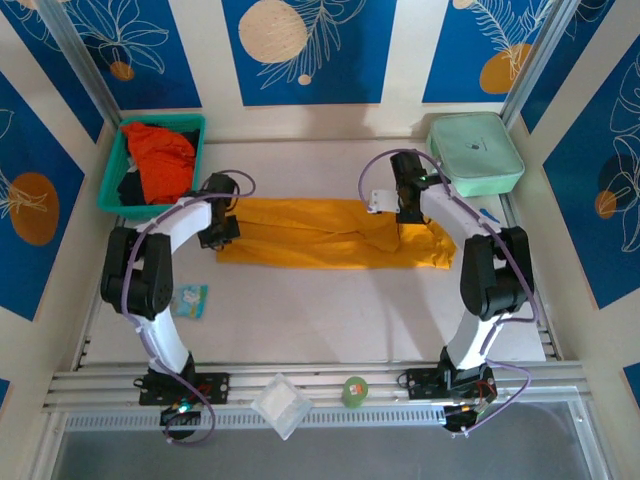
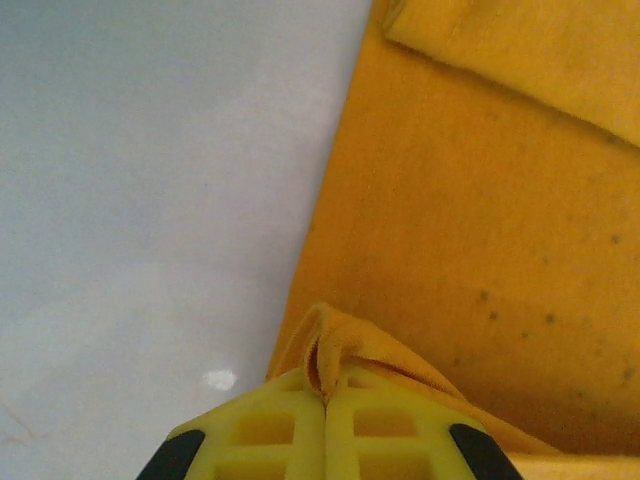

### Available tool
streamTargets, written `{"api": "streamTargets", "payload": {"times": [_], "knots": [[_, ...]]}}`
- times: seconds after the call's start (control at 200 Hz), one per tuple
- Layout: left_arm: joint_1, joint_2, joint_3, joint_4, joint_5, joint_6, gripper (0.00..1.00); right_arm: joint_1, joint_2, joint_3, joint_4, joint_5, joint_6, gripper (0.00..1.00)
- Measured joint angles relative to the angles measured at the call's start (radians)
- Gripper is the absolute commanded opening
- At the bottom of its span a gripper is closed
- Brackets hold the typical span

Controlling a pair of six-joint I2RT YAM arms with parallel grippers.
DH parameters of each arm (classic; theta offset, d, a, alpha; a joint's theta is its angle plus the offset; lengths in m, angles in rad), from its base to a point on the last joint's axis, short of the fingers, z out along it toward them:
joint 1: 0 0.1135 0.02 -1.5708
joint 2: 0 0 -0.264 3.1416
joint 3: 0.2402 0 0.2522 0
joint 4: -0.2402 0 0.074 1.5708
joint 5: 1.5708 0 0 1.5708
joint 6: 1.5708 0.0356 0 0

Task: Fold and stack the t-shirts

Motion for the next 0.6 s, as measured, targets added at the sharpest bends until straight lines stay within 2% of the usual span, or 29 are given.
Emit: {"api": "streamTargets", "payload": {"times": [0.135, 0.415, 0.485, 0.6], "knots": [[0.0, 0.028, 0.009, 0.004, -0.018, 0.0, 0.12, -0.009, 0.058, 0.045, 0.004, 0.0, 0.055, 0.0], [0.005, 0.035, 0.009, 0.008, -0.05, 0.0, 0.24, -0.051, 0.205, 0.198, -0.016, -0.005, 0.27, 0.0], [0.005, 0.035, 0.009, 0.008, -0.056, -0.001, 0.3, -0.067, 0.24, 0.231, -0.031, -0.009, 0.344, 0.09], [0.006, 0.035, 0.008, 0.008, -0.062, 0.004, 0.49, -0.092, 0.288, 0.28, -0.073, -0.024, 0.495, 0.18]]}}
